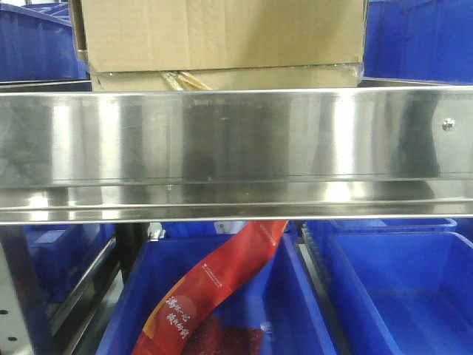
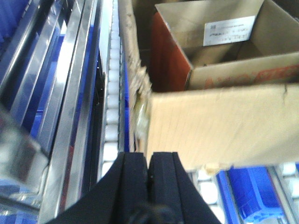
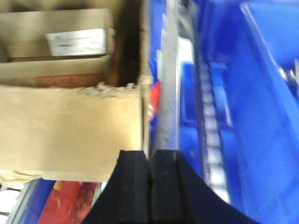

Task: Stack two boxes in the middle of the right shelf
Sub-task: 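Lower the held boxes onto the middle steel shelf with both grippers, then open both grippers and withdraw them from the boxes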

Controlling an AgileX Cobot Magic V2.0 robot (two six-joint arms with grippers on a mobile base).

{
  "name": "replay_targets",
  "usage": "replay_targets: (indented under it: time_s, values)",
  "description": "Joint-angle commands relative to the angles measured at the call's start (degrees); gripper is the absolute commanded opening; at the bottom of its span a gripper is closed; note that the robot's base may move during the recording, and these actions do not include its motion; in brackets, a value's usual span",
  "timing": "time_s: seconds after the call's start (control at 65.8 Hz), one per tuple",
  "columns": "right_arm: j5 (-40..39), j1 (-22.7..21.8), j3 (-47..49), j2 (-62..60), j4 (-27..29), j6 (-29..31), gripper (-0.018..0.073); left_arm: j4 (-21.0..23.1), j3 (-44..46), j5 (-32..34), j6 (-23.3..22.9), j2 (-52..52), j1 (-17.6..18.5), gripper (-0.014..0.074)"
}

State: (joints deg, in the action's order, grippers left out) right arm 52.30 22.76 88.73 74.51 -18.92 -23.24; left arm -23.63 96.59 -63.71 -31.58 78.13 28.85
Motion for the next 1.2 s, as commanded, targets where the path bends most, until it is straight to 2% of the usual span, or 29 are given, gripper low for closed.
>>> replay_targets:
  time_s: [0.0,0.213,0.334,0.441,0.563,0.821,0.973,1.186]
  values:
    - [-8.5,-0.3,-6.3,-3.3,-0.7,0.8,-0.0160,0.5,-6.4,7.5,-0.1,-3.5,-0.1,-0.0109]
    - [-25.3,-0.6,-23.6,-11.4,-0.7,0.6,-0.0160,3.0,-26.2,27.1,0.0,-13.8,-0.3,-0.0090]
    - [-32.9,-4.4,-32.8,-15.5,-0.7,-5.3,-0.0160,6.0,-35.5,32.5,0.0,-18.7,-2.5,-0.0090]
    - [-36.7,-7.0,-38.4,-19.5,-0.7,-5.5,-0.0160,7.1,-44.2,40.4,0.0,-23.8,-5.6,-0.0091]
    - [-37.9,-7.7,-44.6,-24.5,-0.7,-5.5,-0.0160,7.6,-53.0,48.6,0.0,-31.1,-7.3,-0.0091]
    - [-41.7,-7.7,-57.8,-36.3,-0.7,-5.5,-0.0160,7.9,-66.3,49.4,0.0,-46.8,-7.6,-0.0091]
    - [-39.7,-7.7,-59.8,-42.8,-0.7,-5.5,-0.0160,7.9,-68.2,48.0,0.0,-54.6,-7.6,-0.0091]
    - [-41.6,-7.7,-59.8,-47.1,-0.7,-5.5,-0.0160,7.9,-68.2,48.3,0.0,-61.3,-7.6,-0.0091]
